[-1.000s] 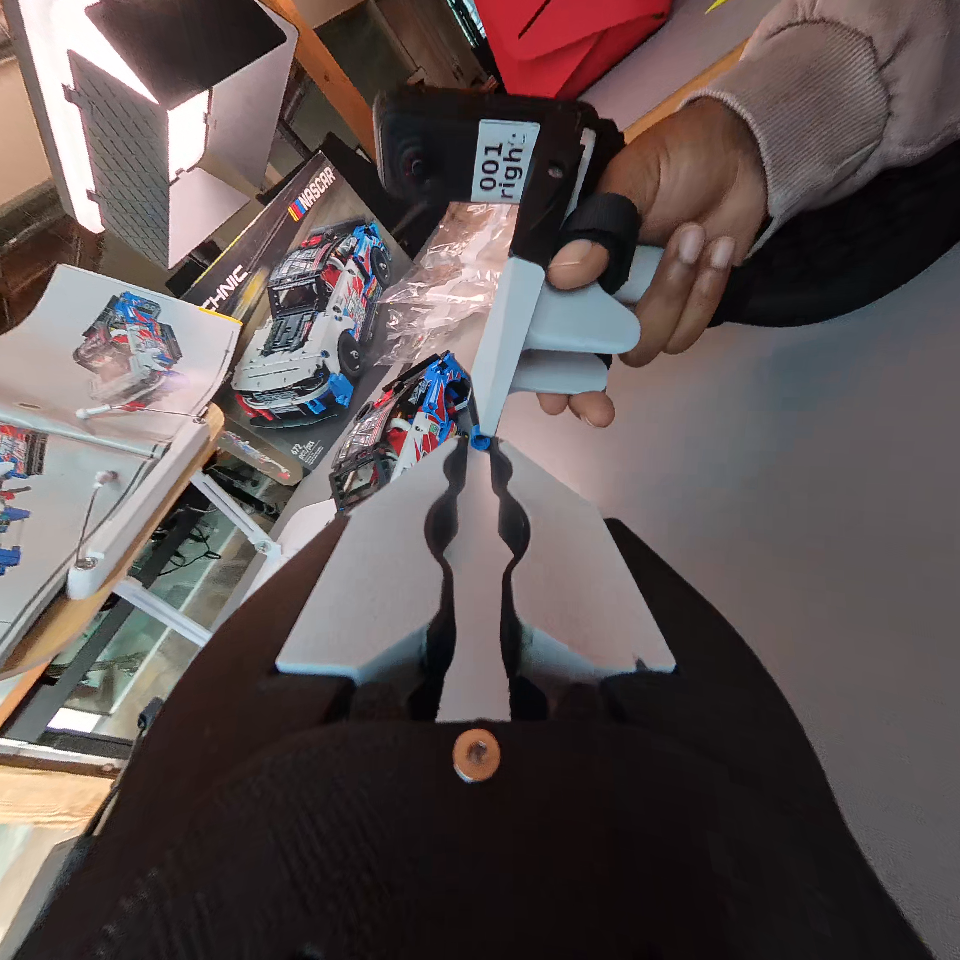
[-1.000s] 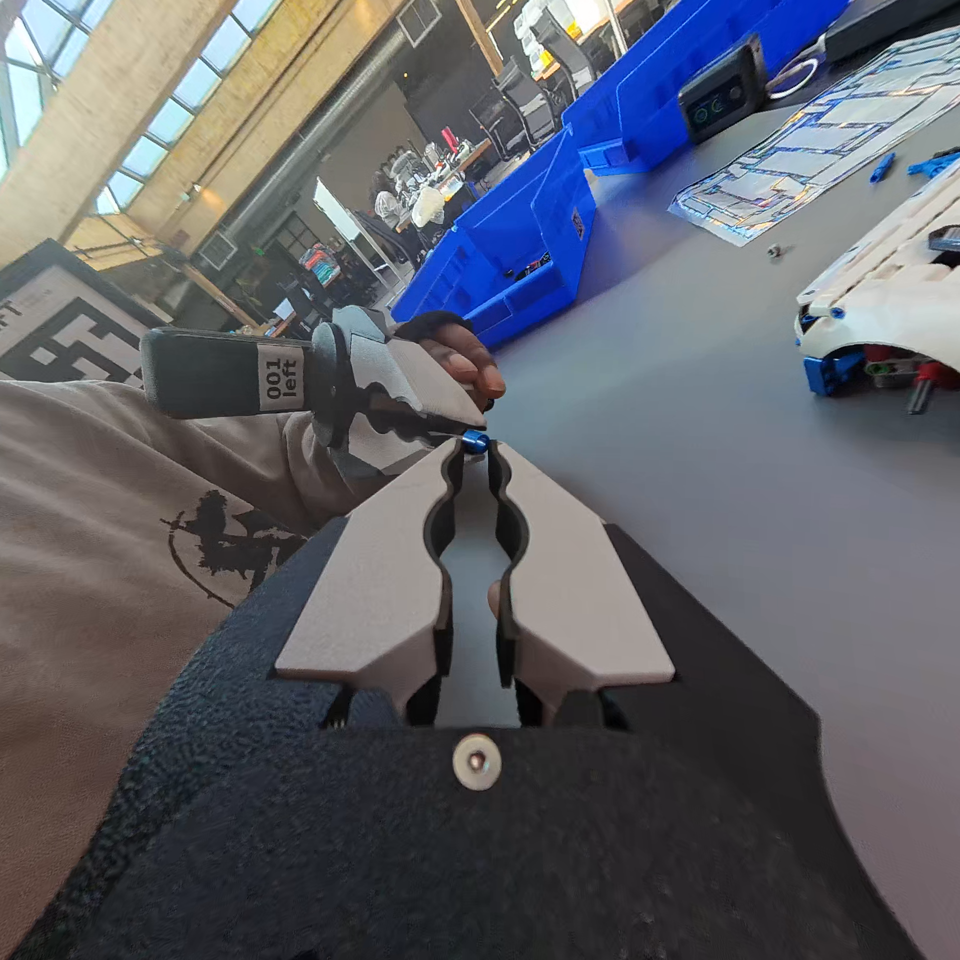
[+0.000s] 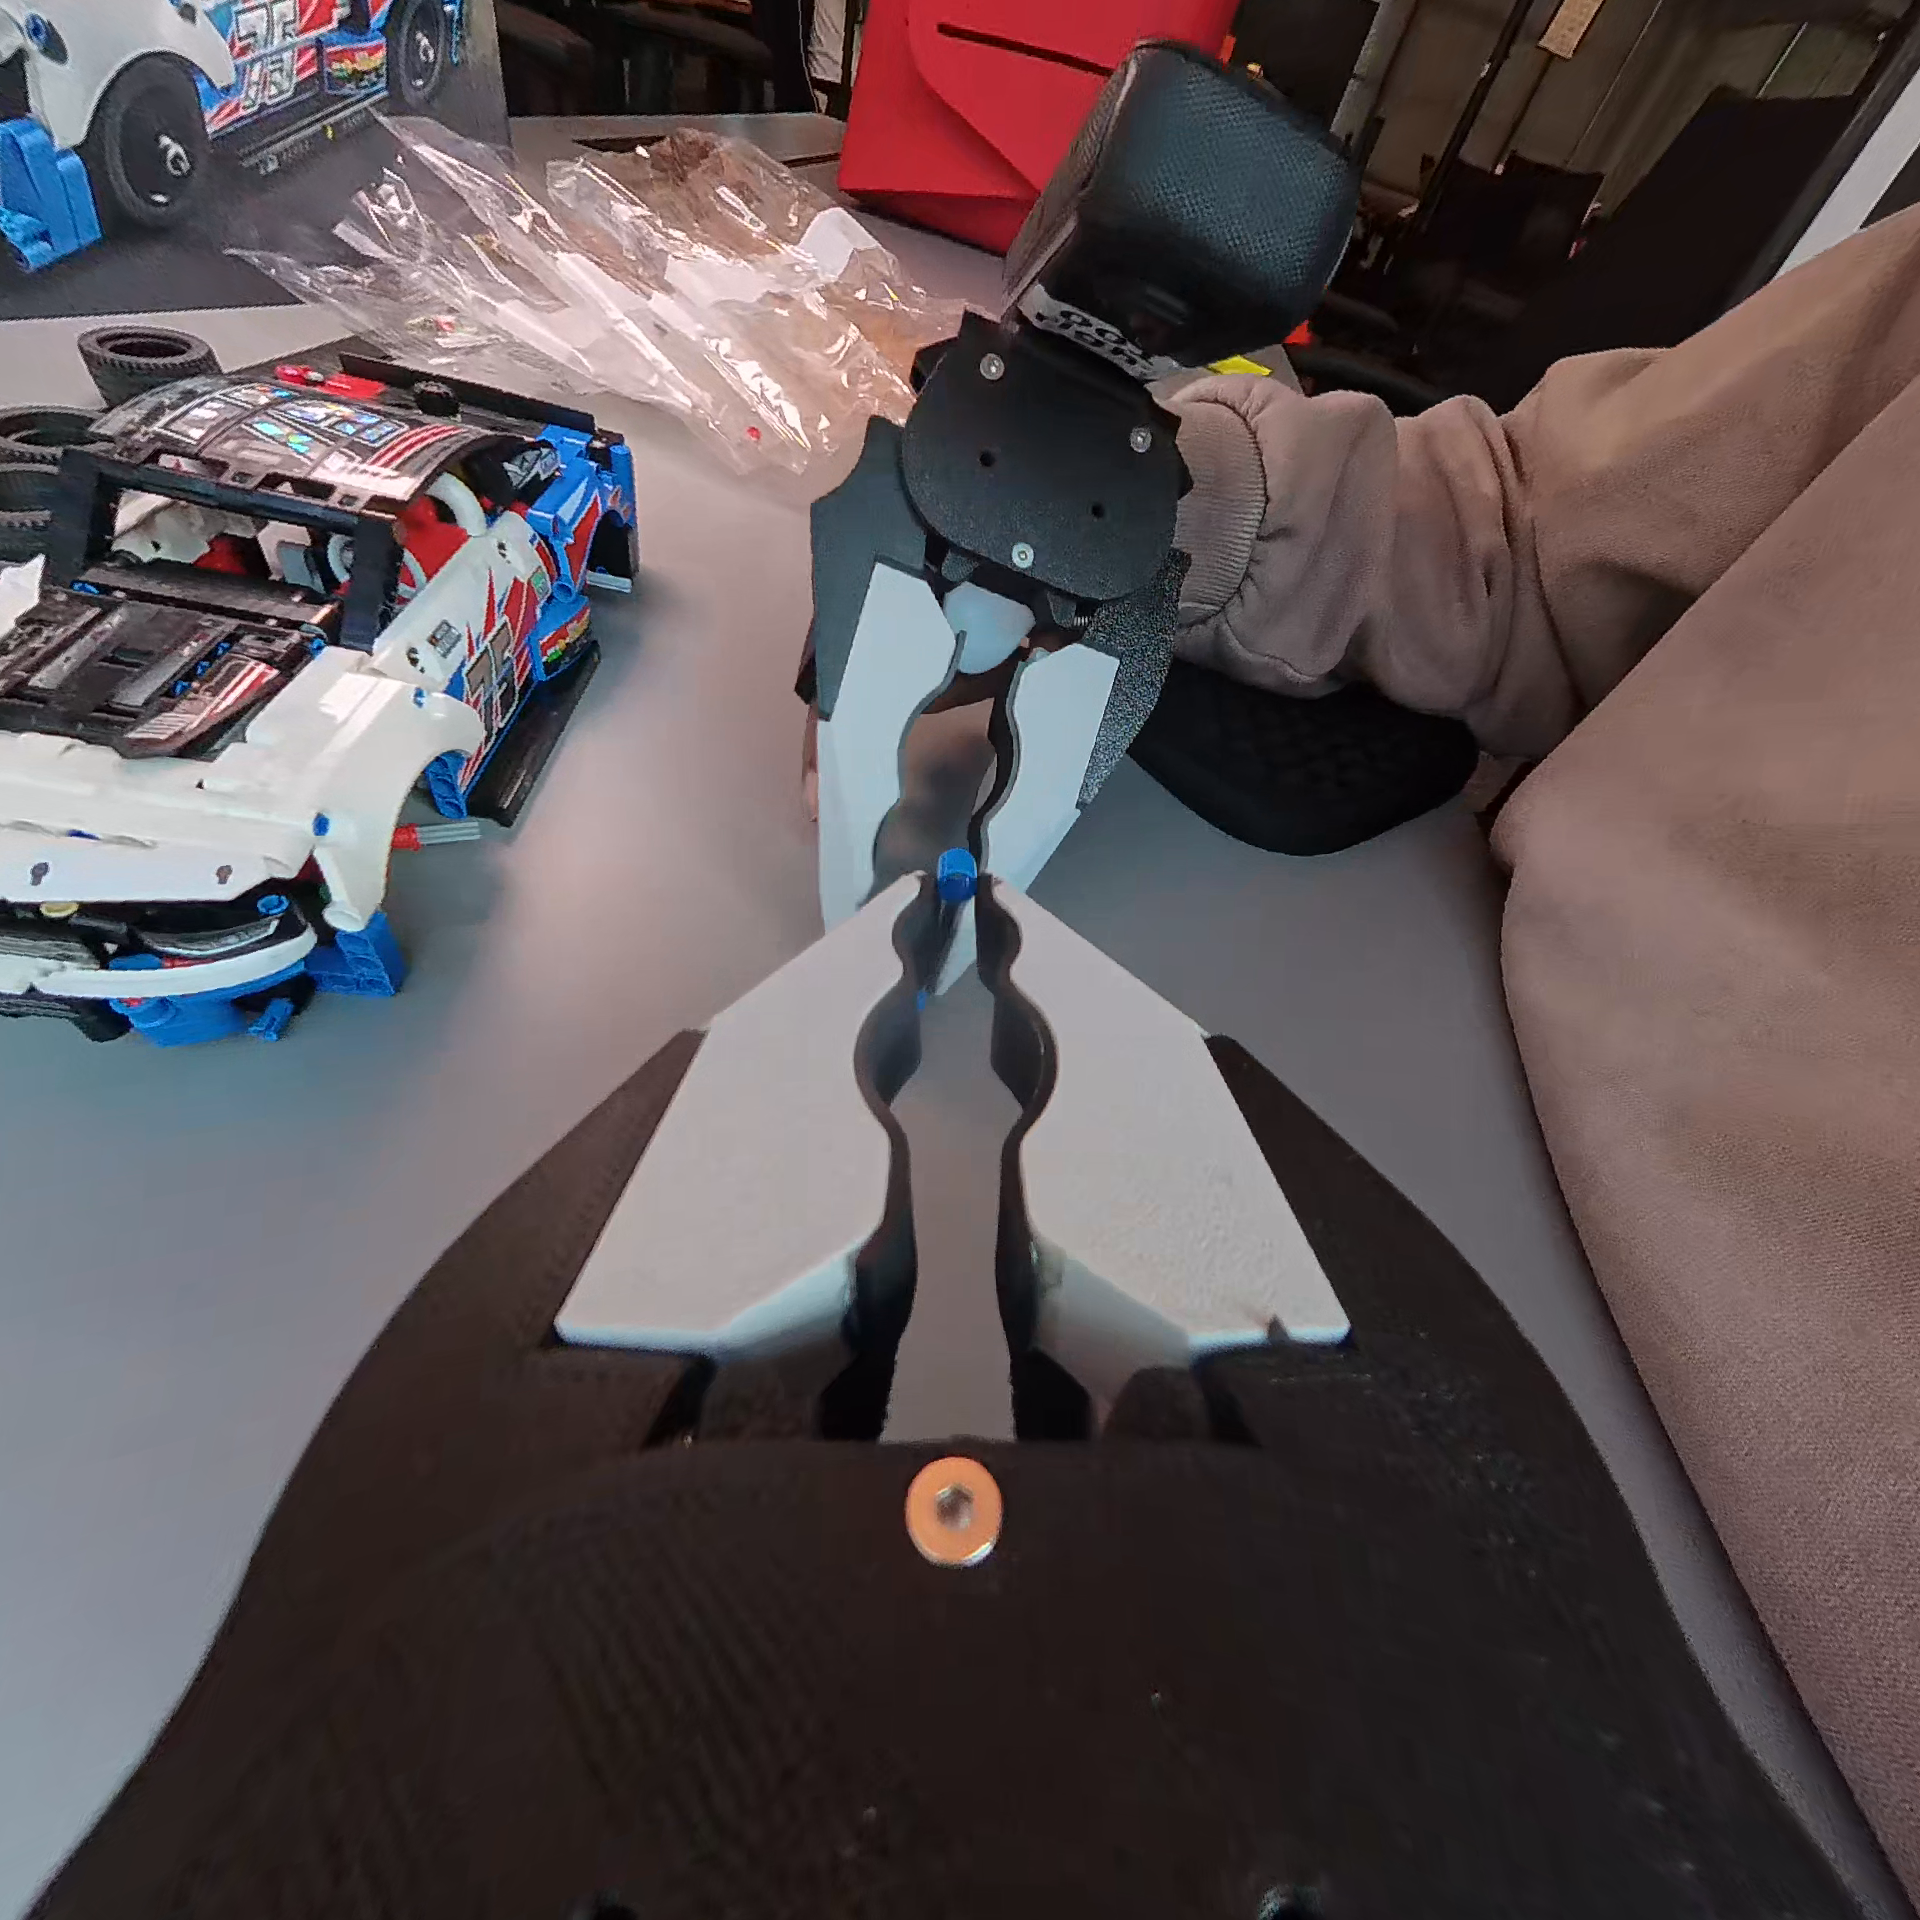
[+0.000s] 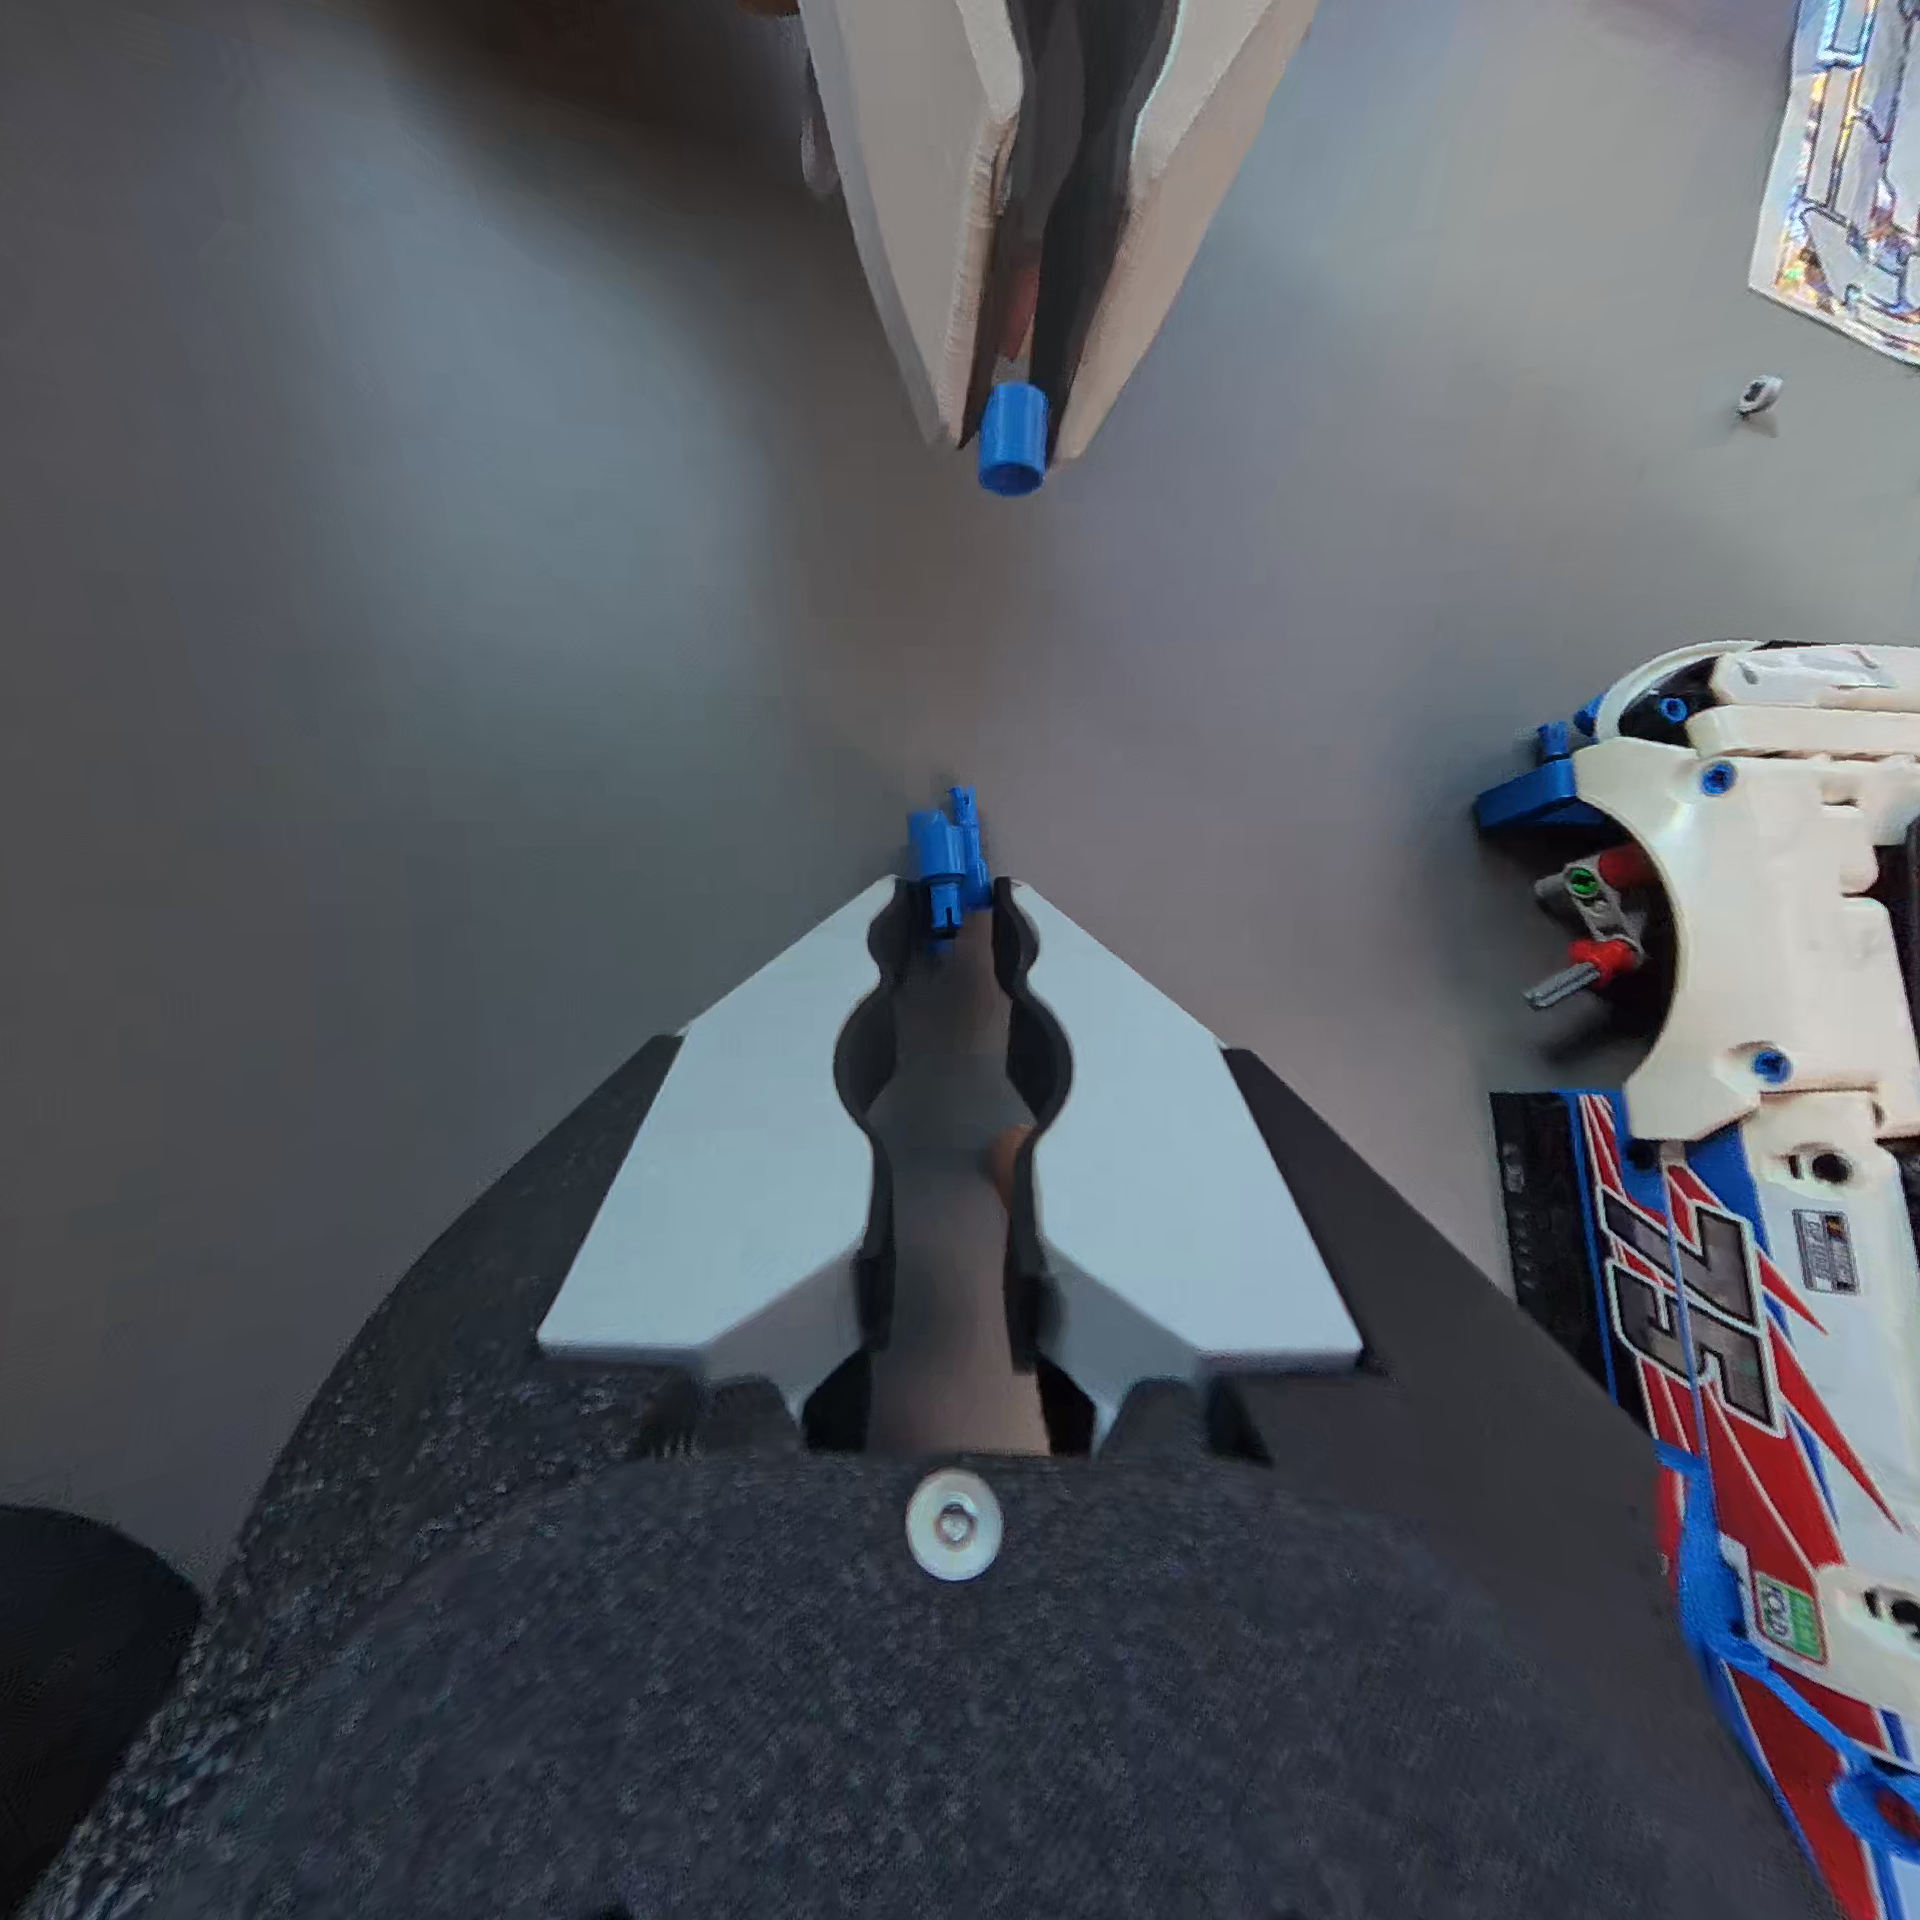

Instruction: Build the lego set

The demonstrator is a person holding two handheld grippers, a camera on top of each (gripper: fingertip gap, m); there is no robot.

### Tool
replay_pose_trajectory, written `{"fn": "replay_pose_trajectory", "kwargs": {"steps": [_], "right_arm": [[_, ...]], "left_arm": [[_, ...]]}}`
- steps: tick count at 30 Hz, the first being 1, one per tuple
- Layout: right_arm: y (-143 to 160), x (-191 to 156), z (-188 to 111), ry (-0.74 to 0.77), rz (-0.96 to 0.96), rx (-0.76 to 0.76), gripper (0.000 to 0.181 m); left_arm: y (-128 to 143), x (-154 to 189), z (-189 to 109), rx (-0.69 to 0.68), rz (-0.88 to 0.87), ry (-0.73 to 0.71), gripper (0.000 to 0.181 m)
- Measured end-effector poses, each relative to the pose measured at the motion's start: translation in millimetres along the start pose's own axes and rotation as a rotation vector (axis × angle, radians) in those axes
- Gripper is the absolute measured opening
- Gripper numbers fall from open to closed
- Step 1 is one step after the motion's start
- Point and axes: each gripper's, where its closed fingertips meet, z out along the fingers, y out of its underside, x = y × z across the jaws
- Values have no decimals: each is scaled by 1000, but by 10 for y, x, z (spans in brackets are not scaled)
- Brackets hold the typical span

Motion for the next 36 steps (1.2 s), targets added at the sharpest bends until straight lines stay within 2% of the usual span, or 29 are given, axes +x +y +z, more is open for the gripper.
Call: {"fn": "replay_pose_trajectory", "kwargs": {"steps": [3,7,10,24,27,36], "right_arm": [[-45,-21,-11,-11,40,39,12],[-273,55,-274,-25,231,303,12],[-403,60,-438,-42,297,424,12],[-449,26,-364,21,235,393,12],[-457,55,-376,45,229,409,12],[-579,85,-465,179,78,452,12]], "left_arm": [[60,-22,4,-35,1,-6,4],[56,23,20,-37,23,3,5],[51,52,48,-40,59,-12,5],[95,49,109,-58,-61,-15,5],[123,11,106,-67,-122,-18,5],[-24,9,49,57,-420,96,5]]}}
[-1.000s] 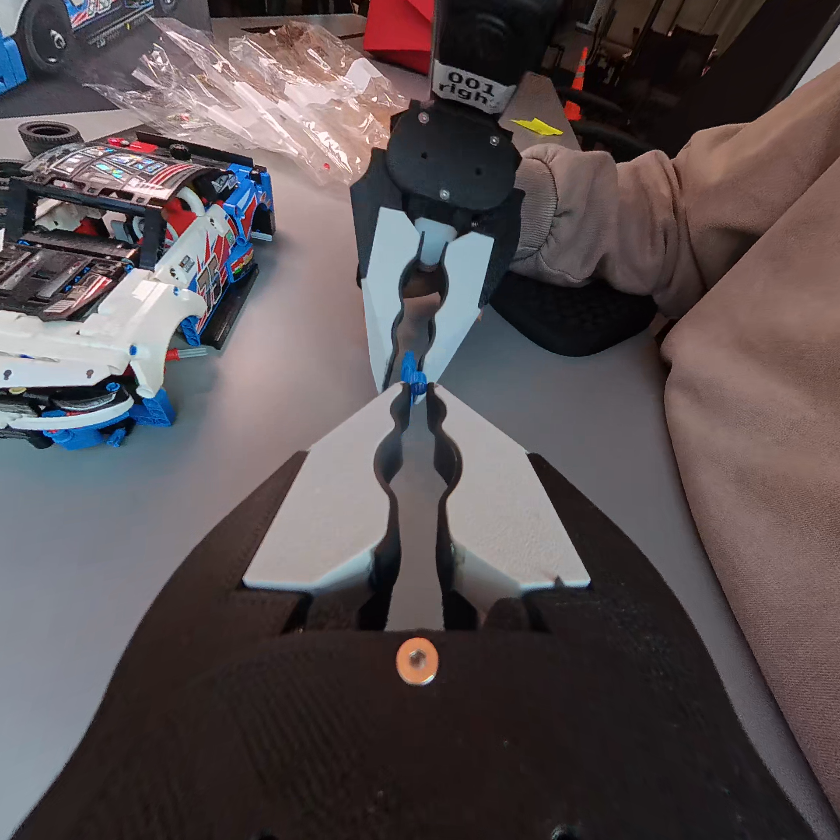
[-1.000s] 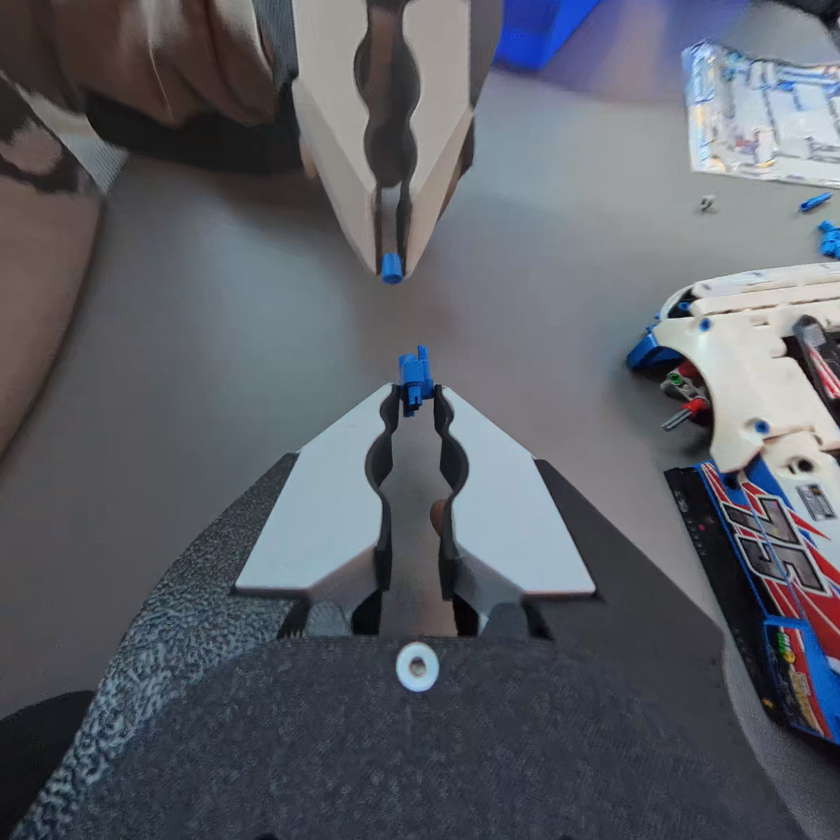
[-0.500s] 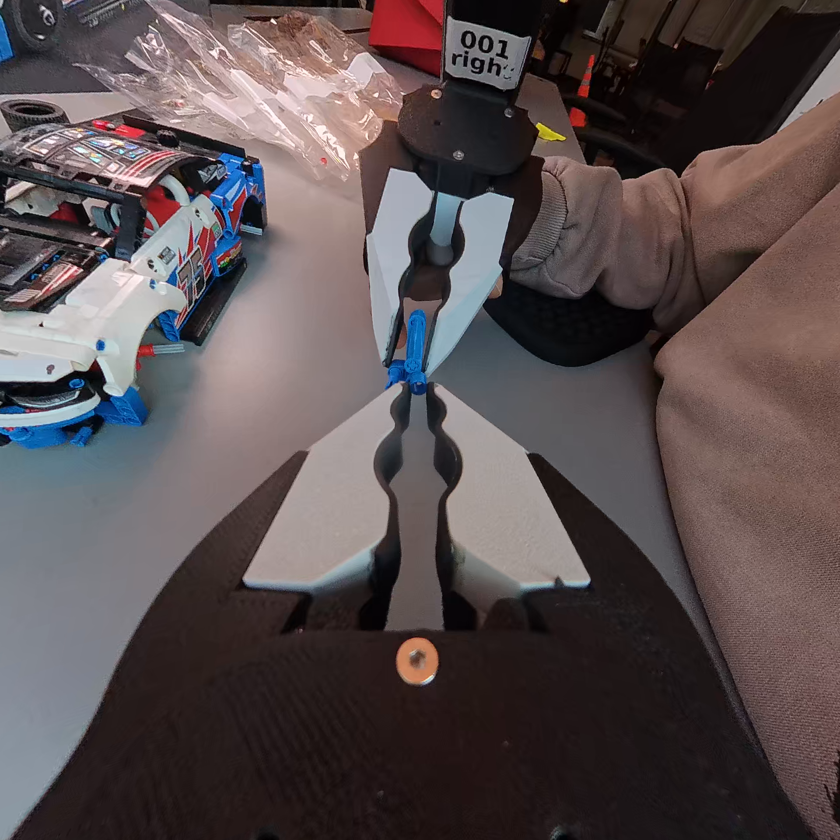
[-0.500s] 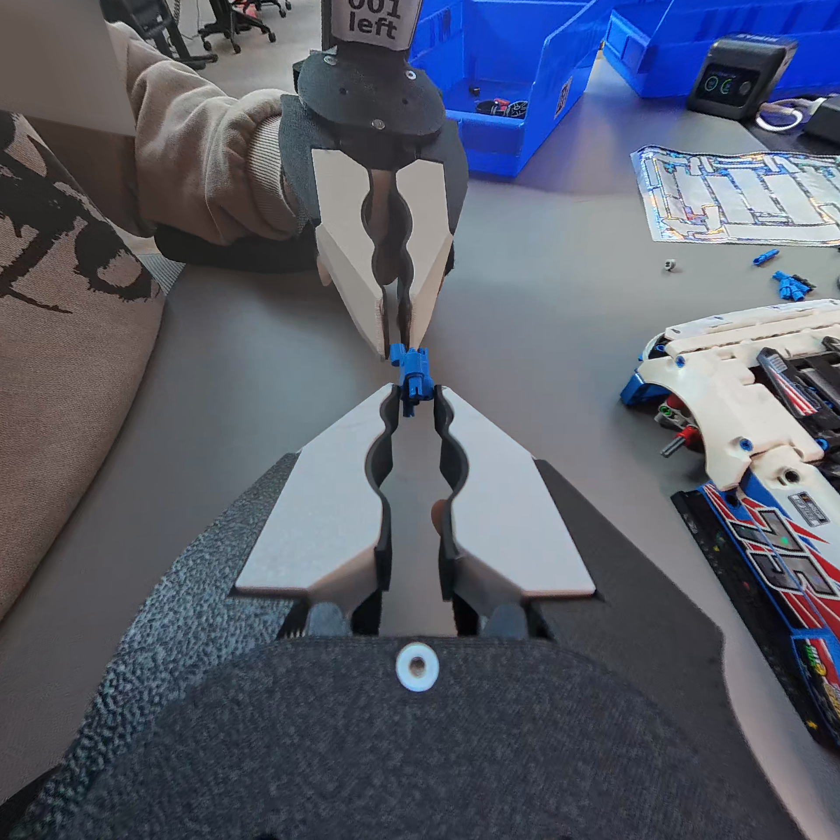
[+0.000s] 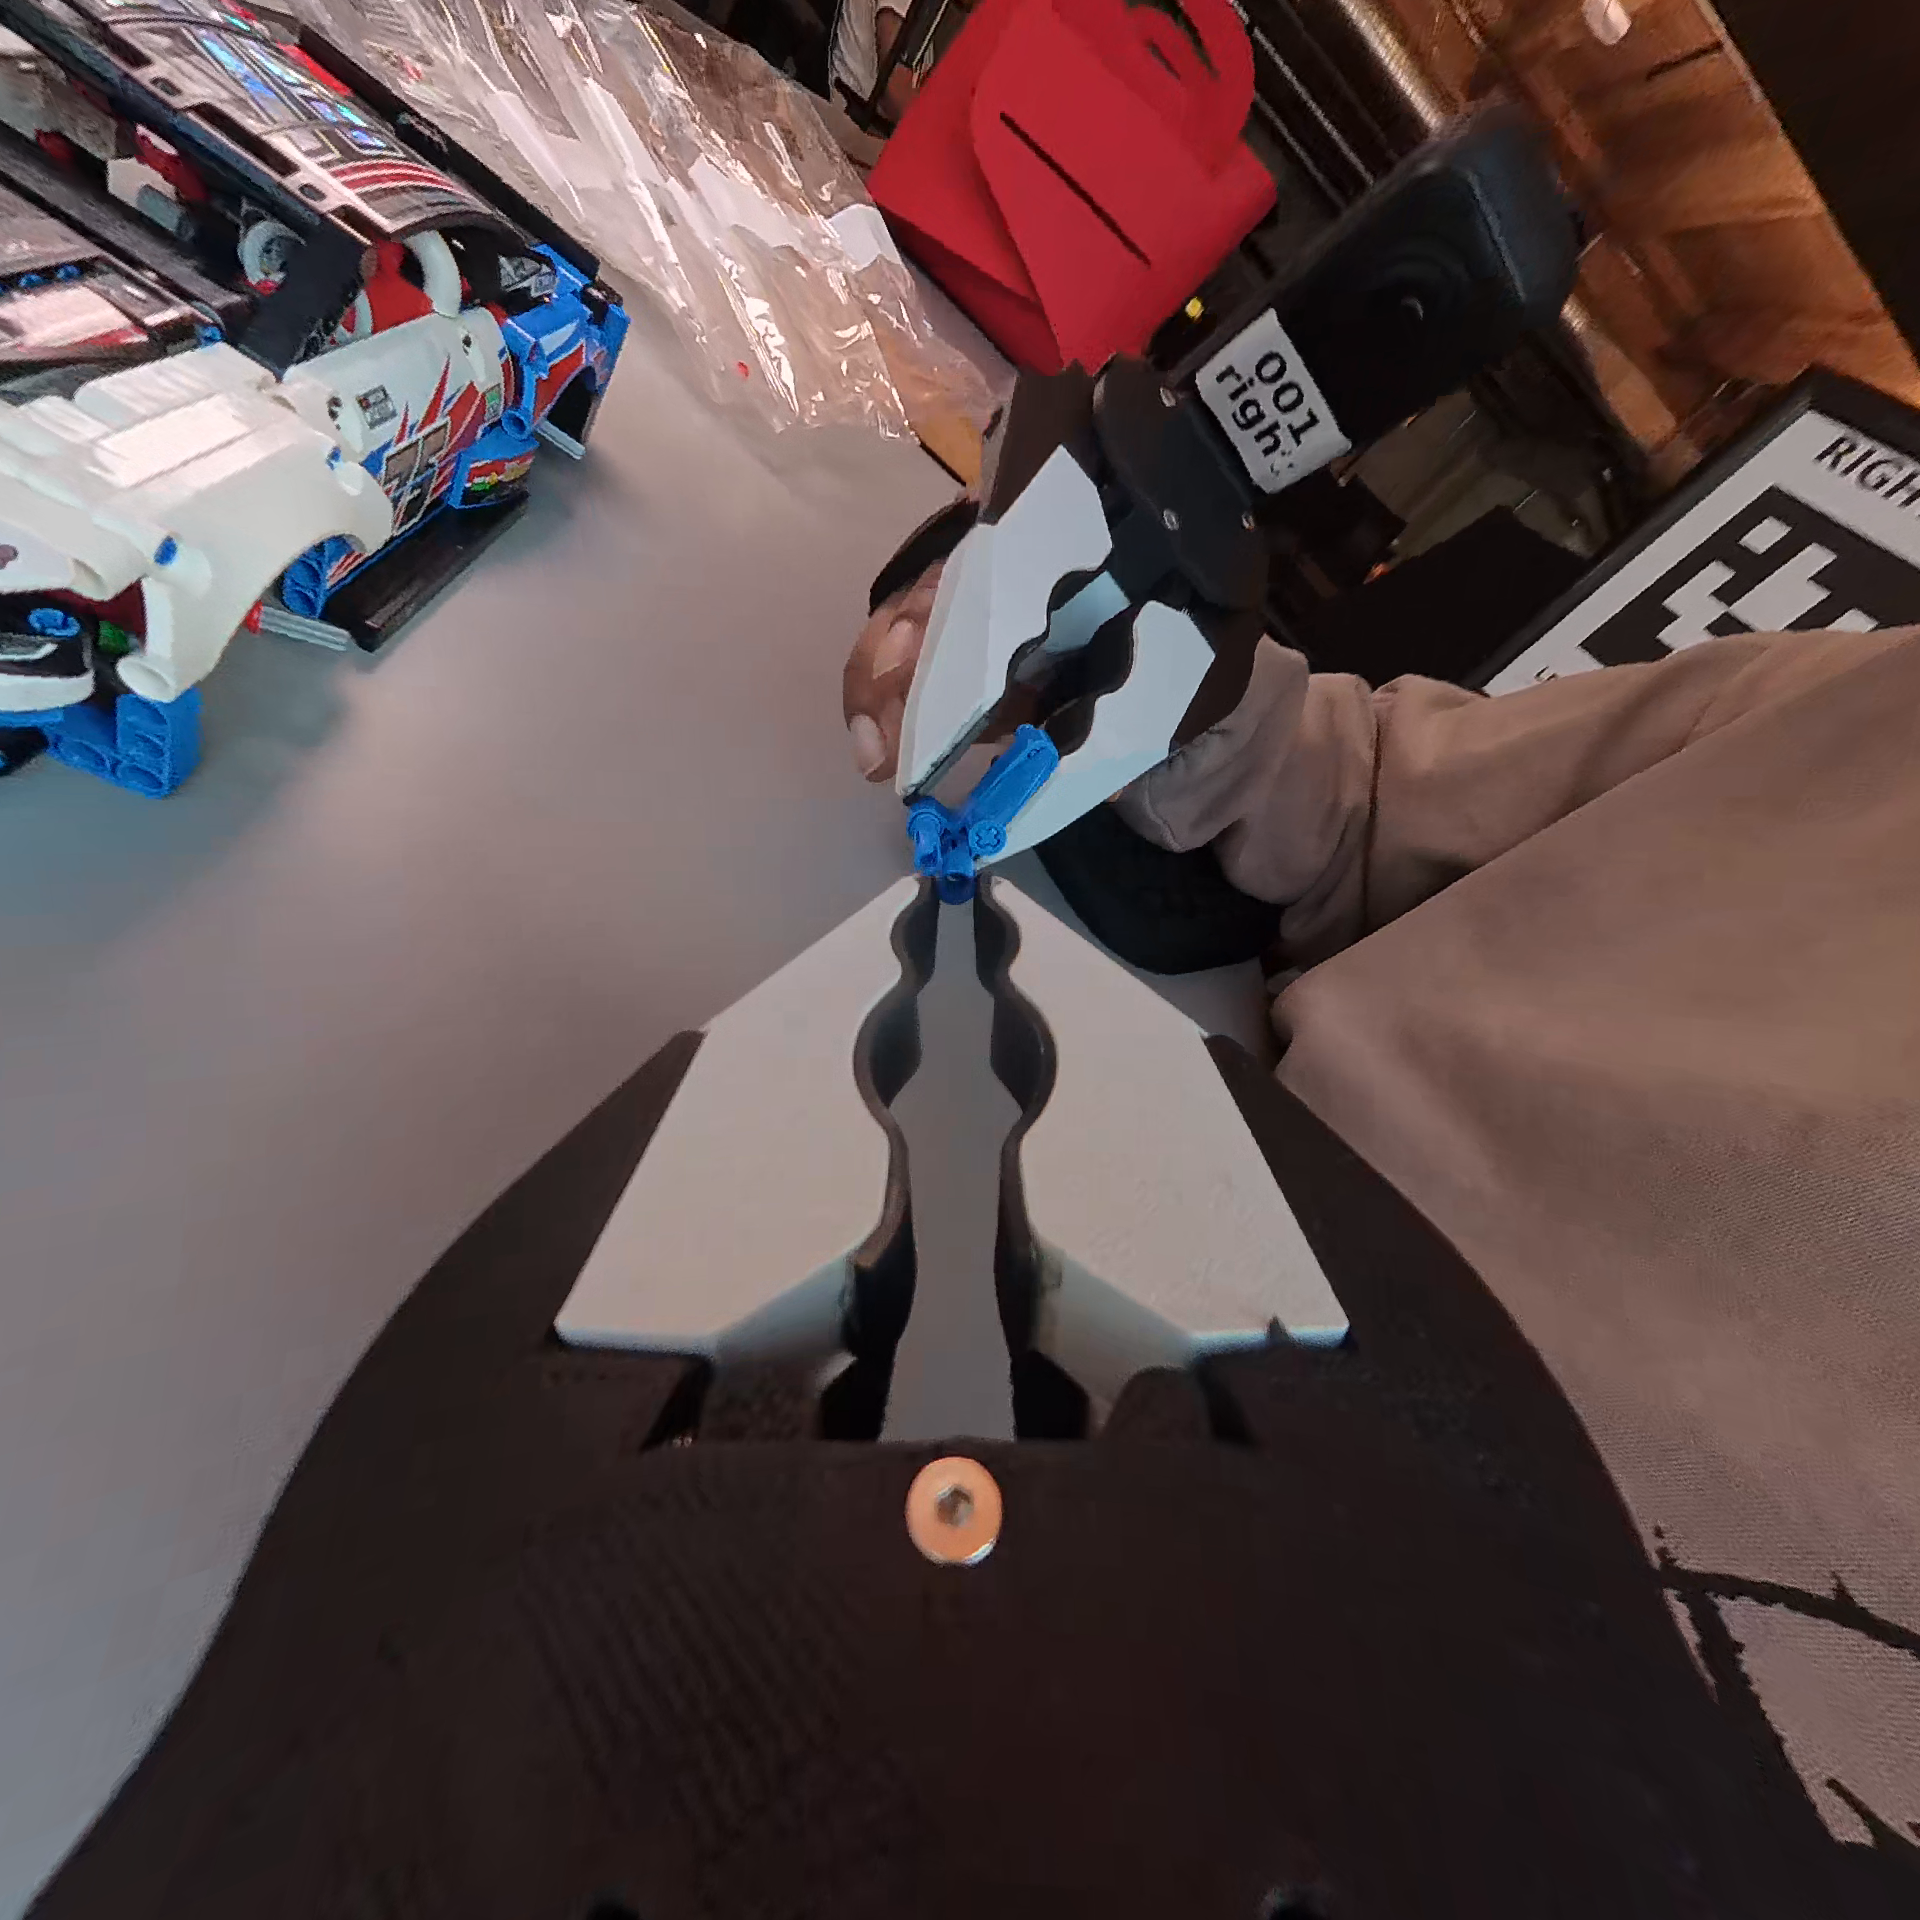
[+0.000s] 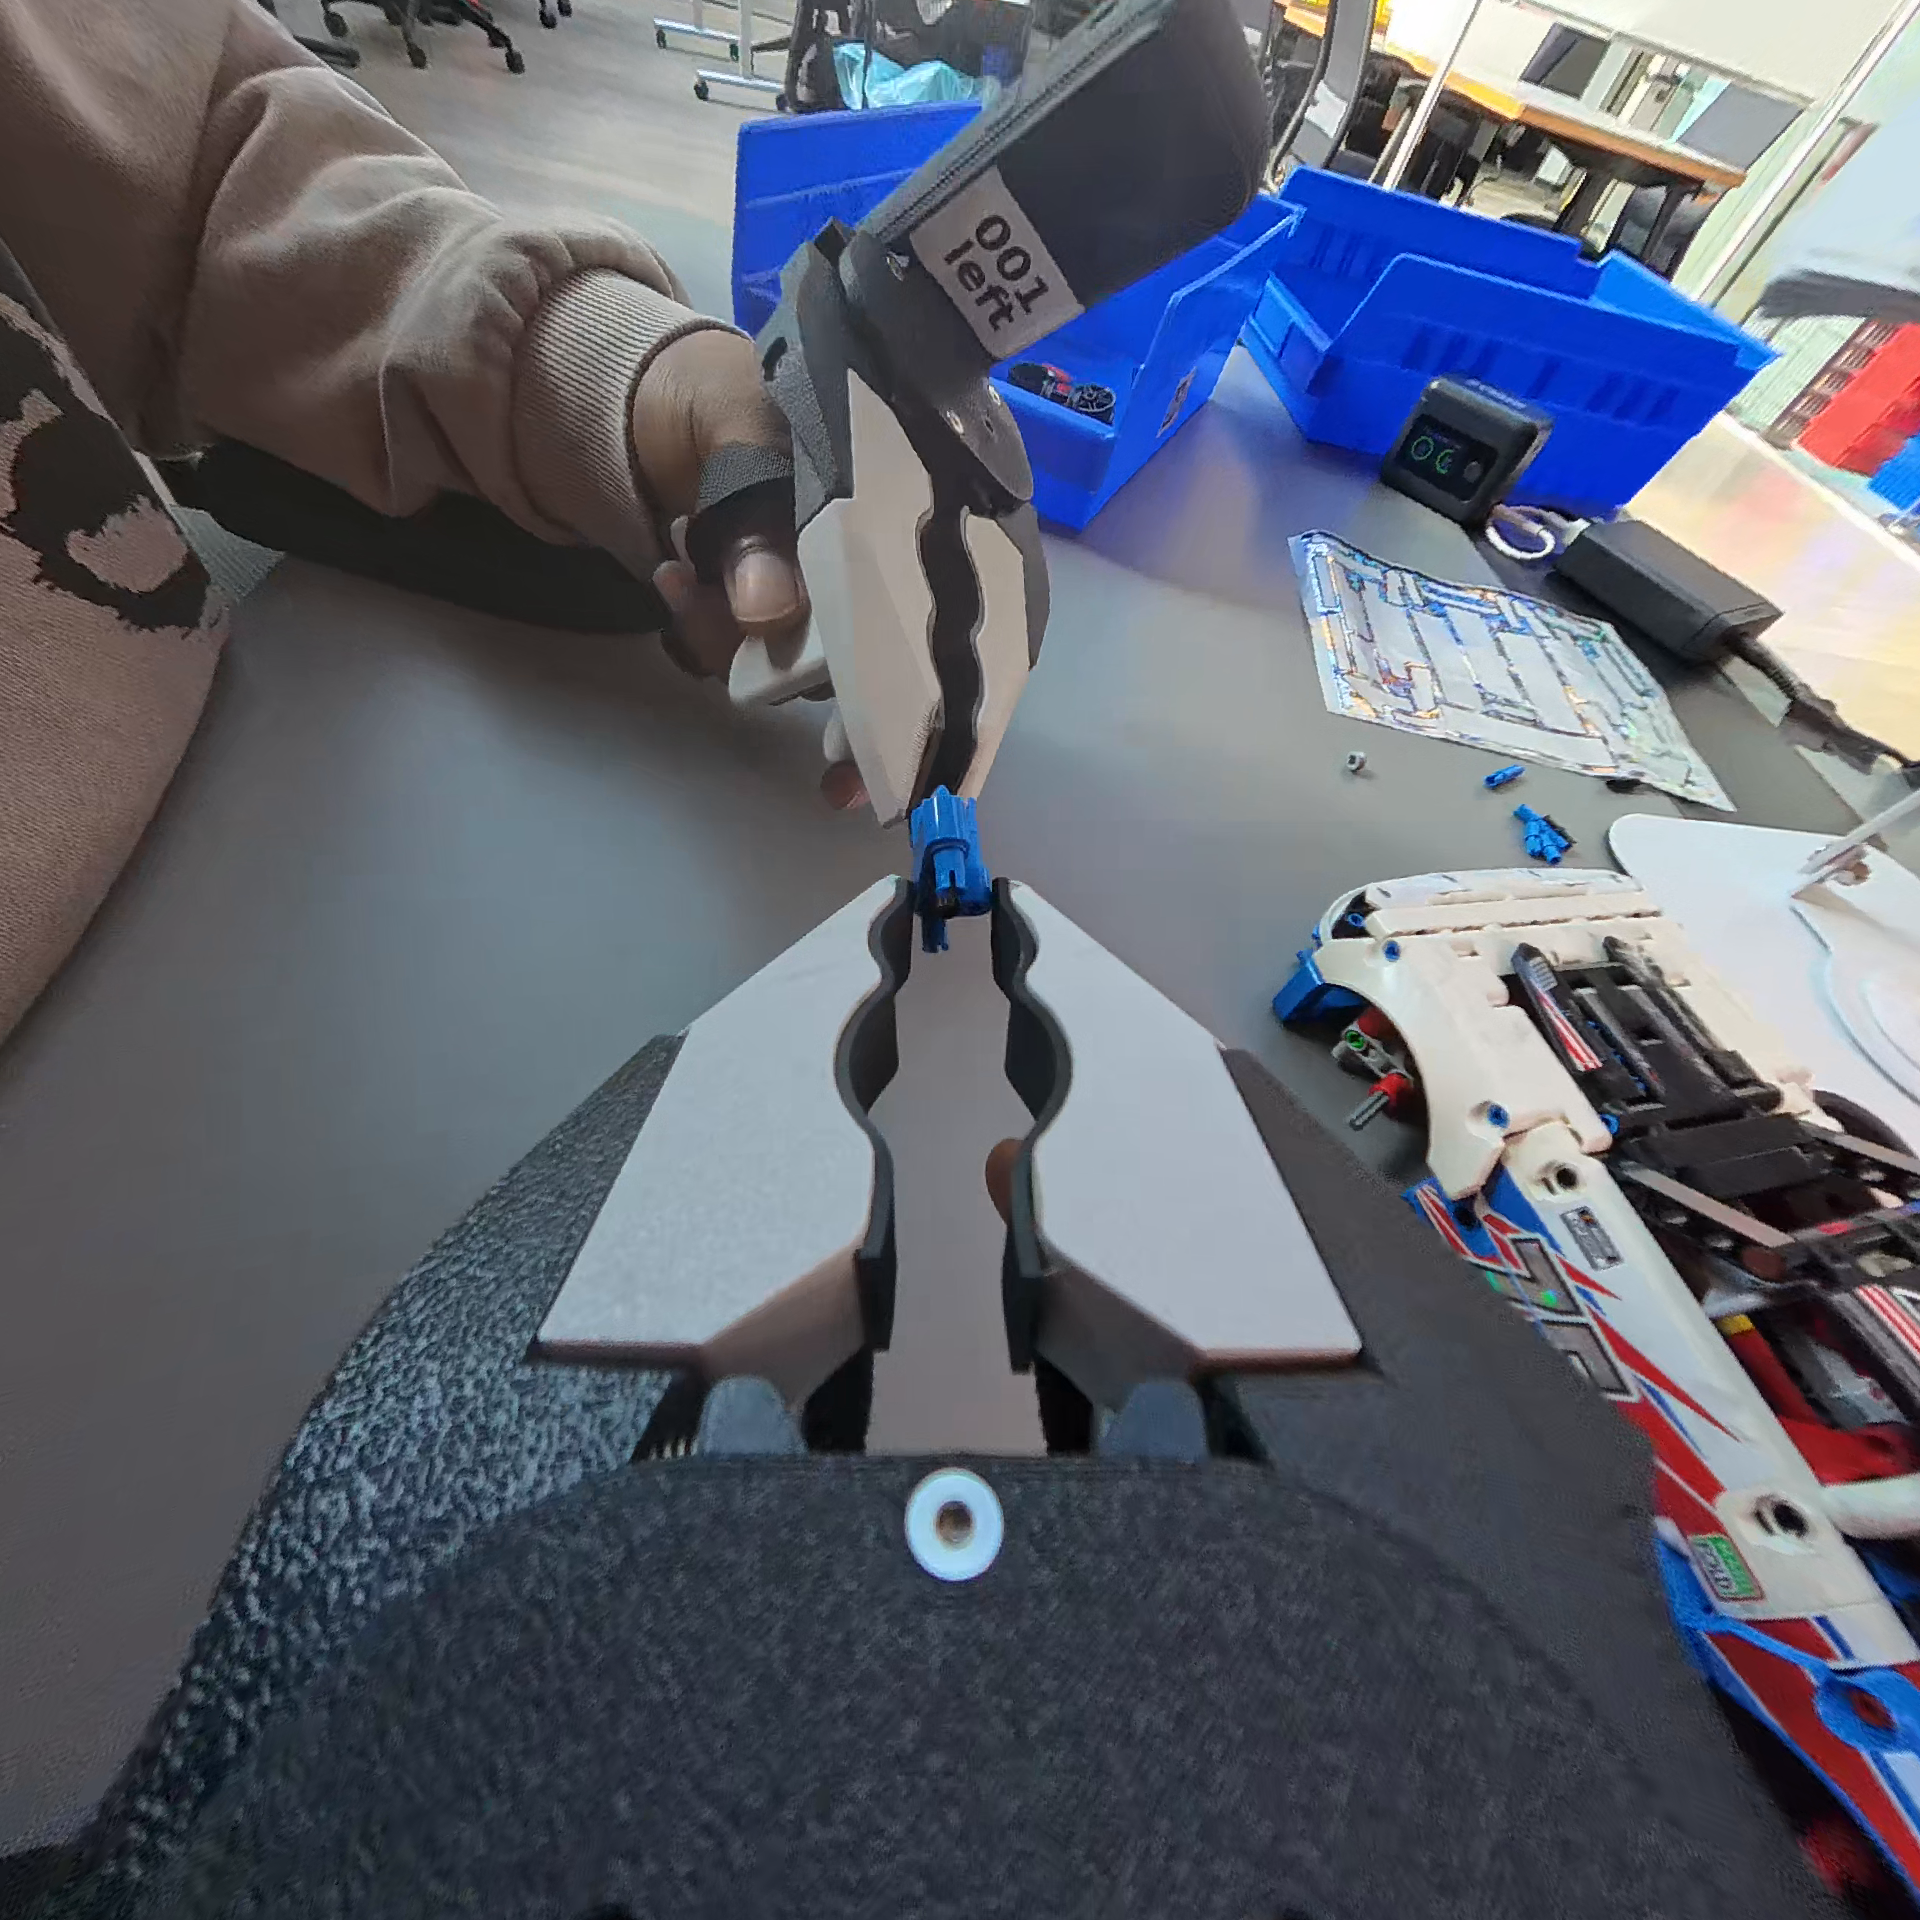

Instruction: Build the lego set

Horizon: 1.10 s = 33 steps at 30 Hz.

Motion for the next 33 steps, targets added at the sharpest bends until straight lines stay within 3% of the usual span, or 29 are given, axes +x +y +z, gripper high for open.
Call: {"fn": "replay_pose_trajectory", "kwargs": {"steps": [9,15,28,33], "right_arm": [[-139,5,-22,124,-243,34,12],[-149,-27,-5,224,-494,-25,12],[-106,186,64,426,-422,-161,12],[-34,181,92,460,-522,-249,11]], "left_arm": [[-88,75,-47,76,-242,148,4],[-98,126,-51,84,-269,181,4],[-195,-54,-91,128,16,-124,4],[-123,-128,-69,41,217,-277,4]]}}
